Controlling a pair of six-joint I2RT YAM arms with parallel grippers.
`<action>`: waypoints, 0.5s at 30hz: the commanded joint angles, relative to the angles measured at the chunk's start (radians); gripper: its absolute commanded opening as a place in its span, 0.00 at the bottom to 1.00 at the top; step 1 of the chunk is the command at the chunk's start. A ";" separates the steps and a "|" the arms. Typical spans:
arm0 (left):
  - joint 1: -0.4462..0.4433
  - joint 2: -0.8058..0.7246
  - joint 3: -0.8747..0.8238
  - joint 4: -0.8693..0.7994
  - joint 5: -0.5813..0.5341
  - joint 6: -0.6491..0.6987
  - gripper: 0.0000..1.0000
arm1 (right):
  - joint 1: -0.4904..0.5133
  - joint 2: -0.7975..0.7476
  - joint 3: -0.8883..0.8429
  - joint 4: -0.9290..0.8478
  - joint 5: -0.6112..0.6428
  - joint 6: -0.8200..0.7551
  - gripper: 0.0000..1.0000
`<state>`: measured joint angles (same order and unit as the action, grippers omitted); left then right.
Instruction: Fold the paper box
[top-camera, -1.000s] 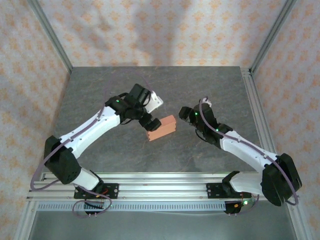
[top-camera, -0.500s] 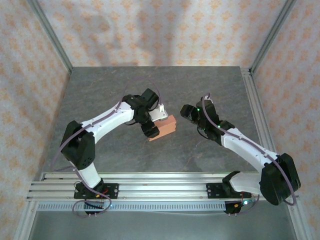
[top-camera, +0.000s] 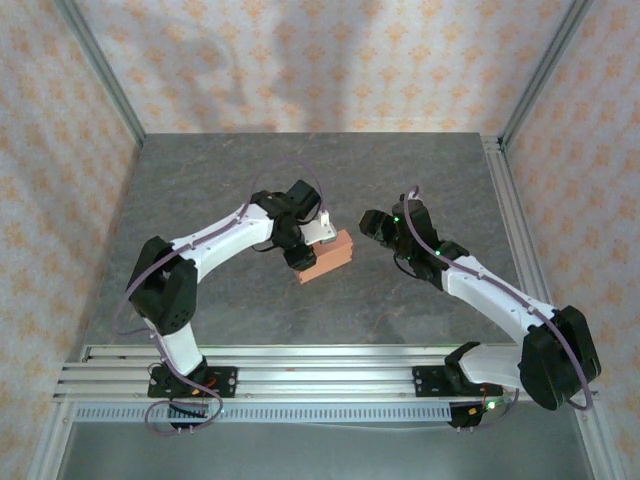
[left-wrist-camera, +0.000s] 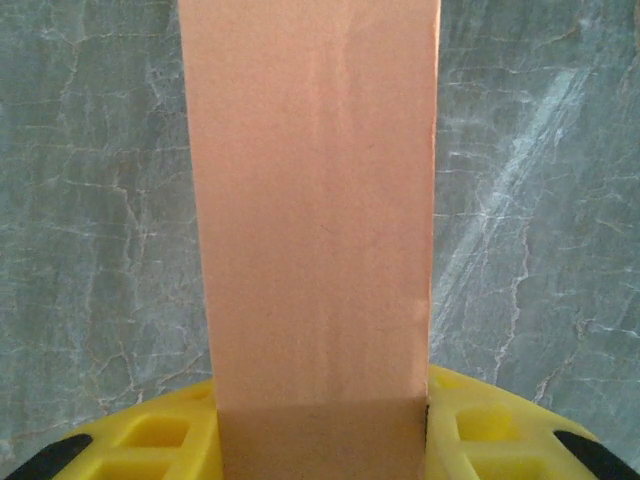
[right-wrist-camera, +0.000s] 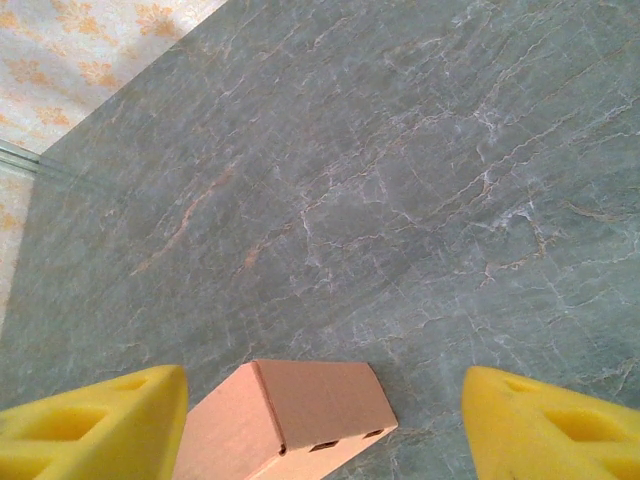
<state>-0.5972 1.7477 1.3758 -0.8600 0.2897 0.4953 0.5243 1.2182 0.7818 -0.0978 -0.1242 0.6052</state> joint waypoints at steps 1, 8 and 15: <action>-0.020 -0.060 -0.055 0.086 -0.187 -0.022 0.36 | -0.006 0.004 0.000 0.006 0.006 -0.008 0.72; -0.127 -0.146 -0.228 0.456 -0.669 0.044 0.39 | -0.016 0.024 -0.008 0.028 -0.003 0.000 0.72; -0.142 0.037 -0.210 0.558 -0.947 0.110 0.41 | -0.018 0.021 -0.024 0.034 -0.002 0.010 0.72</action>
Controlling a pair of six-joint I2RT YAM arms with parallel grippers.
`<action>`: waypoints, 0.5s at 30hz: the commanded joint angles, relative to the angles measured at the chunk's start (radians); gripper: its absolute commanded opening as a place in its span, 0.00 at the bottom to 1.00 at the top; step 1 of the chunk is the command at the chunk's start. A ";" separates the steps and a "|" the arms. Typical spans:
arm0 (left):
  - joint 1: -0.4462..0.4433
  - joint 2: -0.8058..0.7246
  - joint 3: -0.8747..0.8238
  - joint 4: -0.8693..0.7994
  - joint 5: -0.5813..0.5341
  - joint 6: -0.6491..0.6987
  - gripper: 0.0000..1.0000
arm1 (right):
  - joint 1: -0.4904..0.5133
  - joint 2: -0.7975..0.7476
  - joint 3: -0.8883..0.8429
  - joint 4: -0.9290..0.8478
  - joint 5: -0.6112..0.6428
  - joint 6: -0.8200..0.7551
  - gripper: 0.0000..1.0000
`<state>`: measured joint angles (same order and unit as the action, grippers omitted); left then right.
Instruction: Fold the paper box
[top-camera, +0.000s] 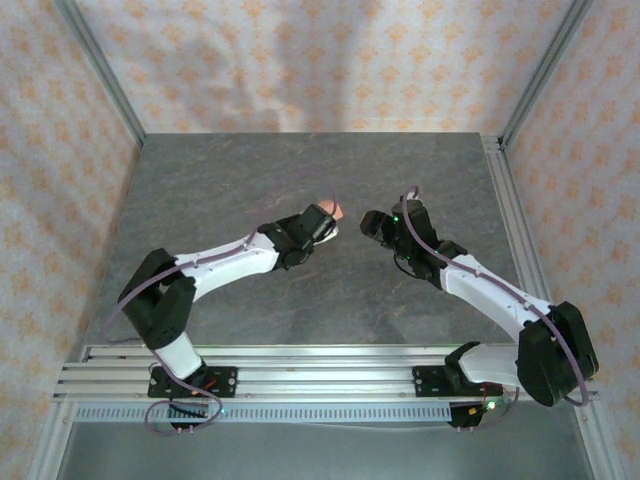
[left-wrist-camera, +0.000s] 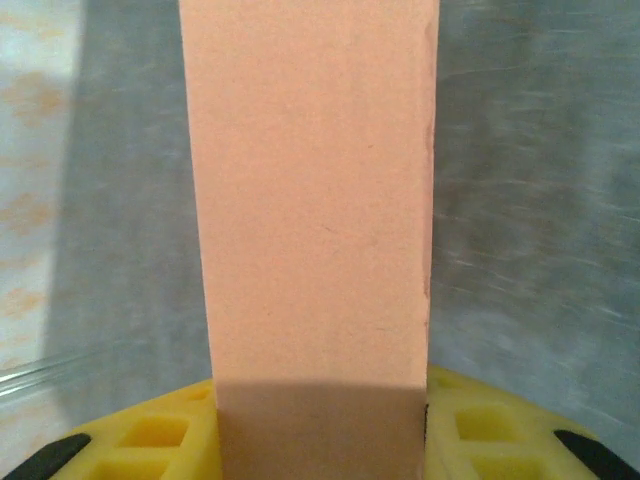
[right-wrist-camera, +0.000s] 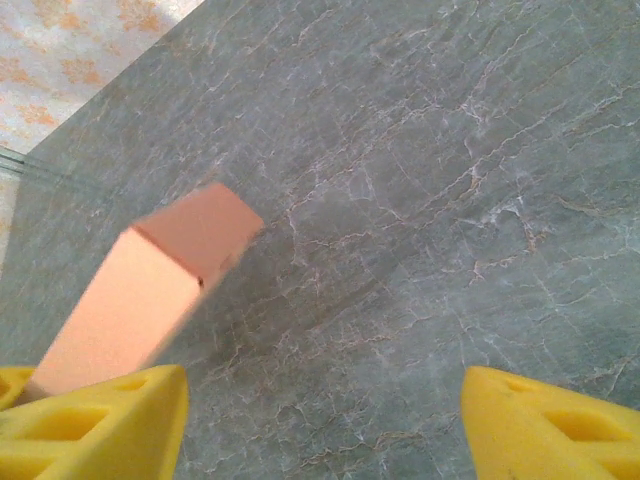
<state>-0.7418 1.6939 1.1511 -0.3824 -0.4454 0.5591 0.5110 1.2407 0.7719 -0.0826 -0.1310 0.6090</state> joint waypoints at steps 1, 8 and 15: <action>0.002 0.119 0.020 0.078 -0.230 0.048 0.41 | -0.008 -0.004 -0.017 0.017 0.008 0.005 0.72; 0.004 0.133 0.025 0.047 -0.148 -0.019 0.56 | -0.010 -0.043 -0.042 0.002 0.034 0.000 0.72; 0.017 0.066 0.019 -0.001 -0.043 -0.042 0.98 | -0.014 -0.044 -0.036 0.005 0.048 -0.036 0.78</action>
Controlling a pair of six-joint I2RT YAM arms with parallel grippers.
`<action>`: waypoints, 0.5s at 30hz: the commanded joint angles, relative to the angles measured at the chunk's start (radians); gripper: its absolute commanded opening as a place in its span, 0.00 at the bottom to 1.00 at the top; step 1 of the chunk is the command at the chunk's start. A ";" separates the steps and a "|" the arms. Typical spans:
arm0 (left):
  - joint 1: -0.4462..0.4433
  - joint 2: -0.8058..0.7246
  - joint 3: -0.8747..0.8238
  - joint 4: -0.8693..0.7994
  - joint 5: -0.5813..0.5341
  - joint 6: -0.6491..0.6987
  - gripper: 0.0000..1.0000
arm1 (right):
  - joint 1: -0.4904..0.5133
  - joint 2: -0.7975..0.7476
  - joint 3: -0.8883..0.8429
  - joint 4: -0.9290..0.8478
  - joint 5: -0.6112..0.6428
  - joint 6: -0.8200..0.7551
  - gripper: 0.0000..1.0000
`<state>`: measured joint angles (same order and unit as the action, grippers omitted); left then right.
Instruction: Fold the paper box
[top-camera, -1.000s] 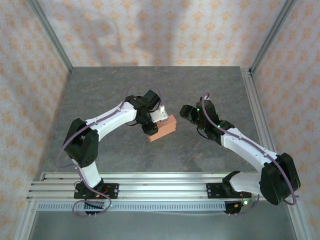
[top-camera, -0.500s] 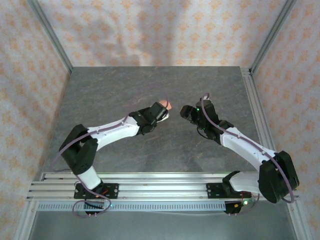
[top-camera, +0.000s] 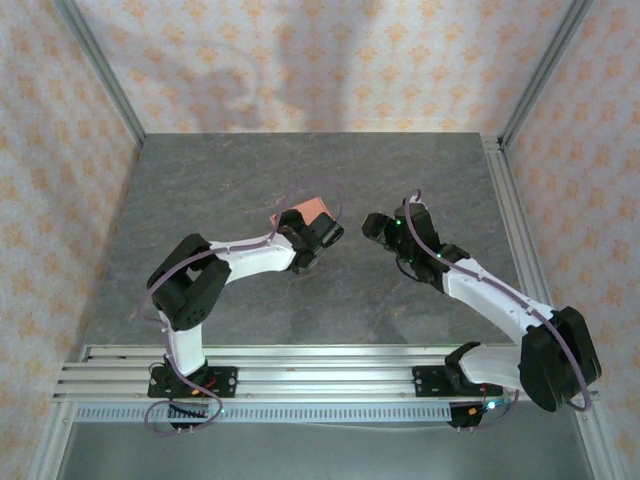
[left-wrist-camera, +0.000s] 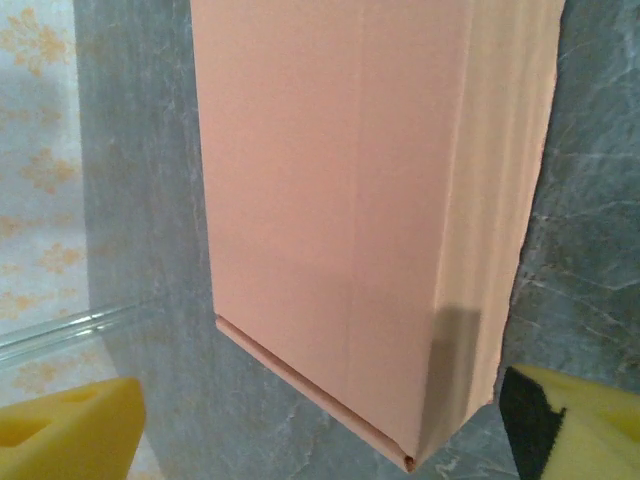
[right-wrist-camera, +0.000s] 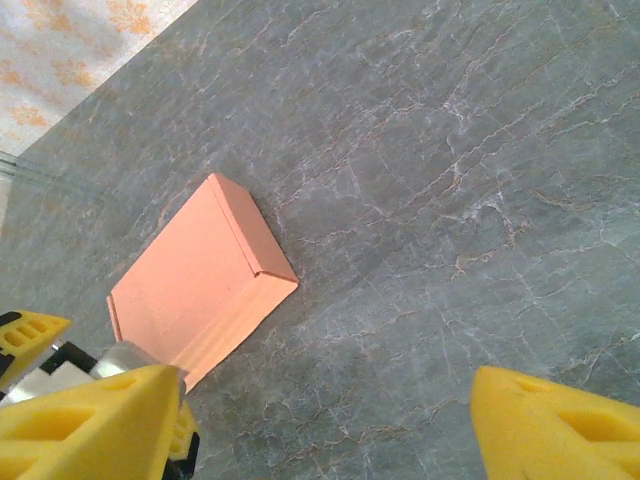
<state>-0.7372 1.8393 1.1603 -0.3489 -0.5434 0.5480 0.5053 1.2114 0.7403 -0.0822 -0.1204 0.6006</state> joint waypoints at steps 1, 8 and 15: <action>0.022 -0.101 0.003 -0.036 0.094 -0.055 1.00 | -0.007 -0.015 -0.001 0.003 0.045 -0.044 0.79; 0.178 -0.361 -0.157 0.170 0.387 -0.291 1.00 | -0.071 -0.019 -0.026 0.073 0.111 -0.218 0.95; 0.411 -0.540 -0.364 0.433 0.349 -0.407 1.00 | -0.190 -0.023 -0.165 0.297 0.261 -0.478 0.99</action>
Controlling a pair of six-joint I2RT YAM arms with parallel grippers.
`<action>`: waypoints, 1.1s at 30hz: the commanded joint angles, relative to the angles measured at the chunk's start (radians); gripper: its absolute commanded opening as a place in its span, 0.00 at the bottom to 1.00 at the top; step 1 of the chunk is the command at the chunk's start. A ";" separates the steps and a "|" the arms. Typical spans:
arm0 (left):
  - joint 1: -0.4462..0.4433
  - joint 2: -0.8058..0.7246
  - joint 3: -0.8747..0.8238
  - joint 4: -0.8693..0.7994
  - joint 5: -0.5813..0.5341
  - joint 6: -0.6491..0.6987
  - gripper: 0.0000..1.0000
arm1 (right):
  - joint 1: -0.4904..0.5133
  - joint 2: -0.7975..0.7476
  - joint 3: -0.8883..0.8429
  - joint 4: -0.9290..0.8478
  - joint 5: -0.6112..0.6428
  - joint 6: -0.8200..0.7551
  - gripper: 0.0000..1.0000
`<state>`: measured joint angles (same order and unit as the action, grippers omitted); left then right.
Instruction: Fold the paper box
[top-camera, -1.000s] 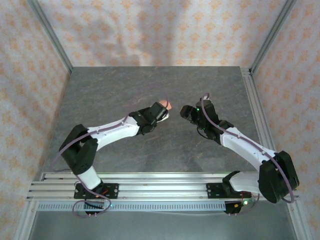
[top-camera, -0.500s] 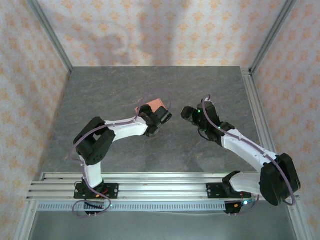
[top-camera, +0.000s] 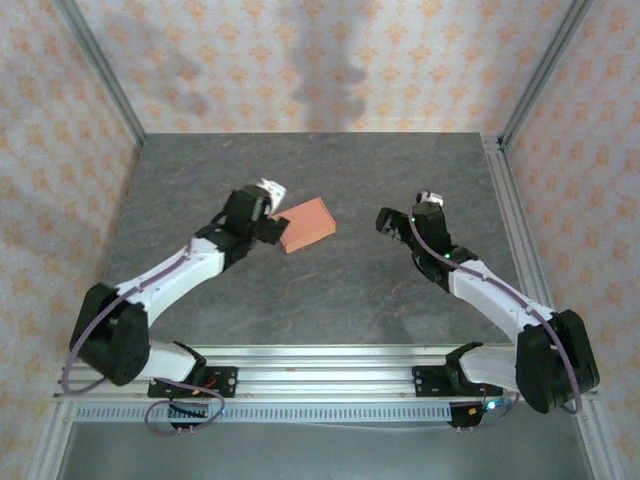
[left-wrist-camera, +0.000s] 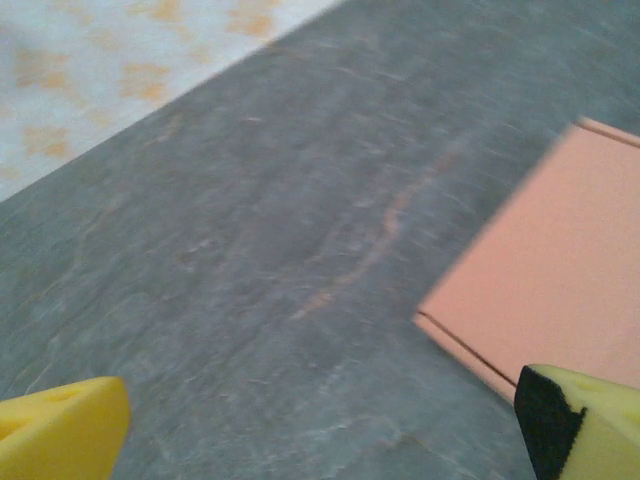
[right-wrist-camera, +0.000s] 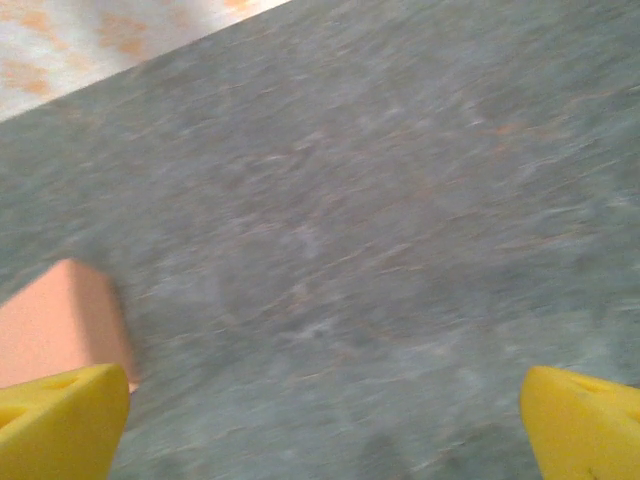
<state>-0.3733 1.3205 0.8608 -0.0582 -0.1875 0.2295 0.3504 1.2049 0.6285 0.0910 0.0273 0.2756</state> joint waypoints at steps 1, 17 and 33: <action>0.087 -0.031 -0.091 0.173 -0.011 -0.102 1.00 | -0.048 -0.016 -0.078 0.156 0.143 -0.208 0.99; 0.333 0.171 -0.319 0.607 0.081 -0.225 1.00 | -0.331 0.290 -0.273 0.812 0.002 -0.309 1.00; 0.313 0.641 0.373 -0.242 0.086 -0.223 1.00 | -0.335 0.347 -0.242 0.806 0.026 -0.302 0.99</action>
<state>-0.0525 1.7256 0.9188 0.1368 -0.1101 0.0216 0.0204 1.5429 0.3687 0.8654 0.0456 -0.0380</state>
